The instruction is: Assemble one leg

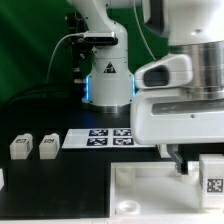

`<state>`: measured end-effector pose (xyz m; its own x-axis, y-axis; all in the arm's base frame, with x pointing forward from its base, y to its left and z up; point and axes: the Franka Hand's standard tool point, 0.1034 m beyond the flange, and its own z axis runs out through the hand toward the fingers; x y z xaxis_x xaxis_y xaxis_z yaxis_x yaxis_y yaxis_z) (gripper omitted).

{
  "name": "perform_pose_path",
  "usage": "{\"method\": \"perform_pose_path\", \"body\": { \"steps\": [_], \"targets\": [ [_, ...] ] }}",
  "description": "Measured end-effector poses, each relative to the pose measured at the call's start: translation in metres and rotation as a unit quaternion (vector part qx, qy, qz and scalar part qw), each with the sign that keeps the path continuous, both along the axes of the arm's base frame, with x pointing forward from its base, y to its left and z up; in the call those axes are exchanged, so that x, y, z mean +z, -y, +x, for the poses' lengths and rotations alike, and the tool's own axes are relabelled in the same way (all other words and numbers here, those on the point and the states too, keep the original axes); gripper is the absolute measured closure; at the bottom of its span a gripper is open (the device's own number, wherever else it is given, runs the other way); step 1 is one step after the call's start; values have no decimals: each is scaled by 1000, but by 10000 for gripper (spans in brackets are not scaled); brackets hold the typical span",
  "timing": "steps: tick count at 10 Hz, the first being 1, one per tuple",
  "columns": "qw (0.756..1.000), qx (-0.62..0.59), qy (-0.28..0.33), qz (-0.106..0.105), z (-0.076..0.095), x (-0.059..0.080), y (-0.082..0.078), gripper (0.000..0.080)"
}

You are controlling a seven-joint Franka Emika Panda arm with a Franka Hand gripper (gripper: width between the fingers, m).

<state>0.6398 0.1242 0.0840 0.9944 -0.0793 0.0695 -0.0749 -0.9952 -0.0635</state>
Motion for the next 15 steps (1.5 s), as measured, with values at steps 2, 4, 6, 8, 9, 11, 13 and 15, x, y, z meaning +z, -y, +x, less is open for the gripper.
{"method": "perform_pose_path", "body": {
  "steps": [2,4,6,8,9,11,13,15],
  "targets": [
    [1000,-19,-1,5,0,-1,-1,248],
    [993,-120,-9,17,0,-1,-2,384],
    [979,-203,-15,24,0,-1,1,488],
    [932,-357,-21,54,0,-3,8,488],
    [897,-435,-23,76,-1,-5,13,488],
    [811,-573,-38,113,-5,-6,19,488],
    [723,-674,-54,141,-10,-6,17,488],
    [737,-660,-52,139,-11,-7,16,380]
  ]
}}
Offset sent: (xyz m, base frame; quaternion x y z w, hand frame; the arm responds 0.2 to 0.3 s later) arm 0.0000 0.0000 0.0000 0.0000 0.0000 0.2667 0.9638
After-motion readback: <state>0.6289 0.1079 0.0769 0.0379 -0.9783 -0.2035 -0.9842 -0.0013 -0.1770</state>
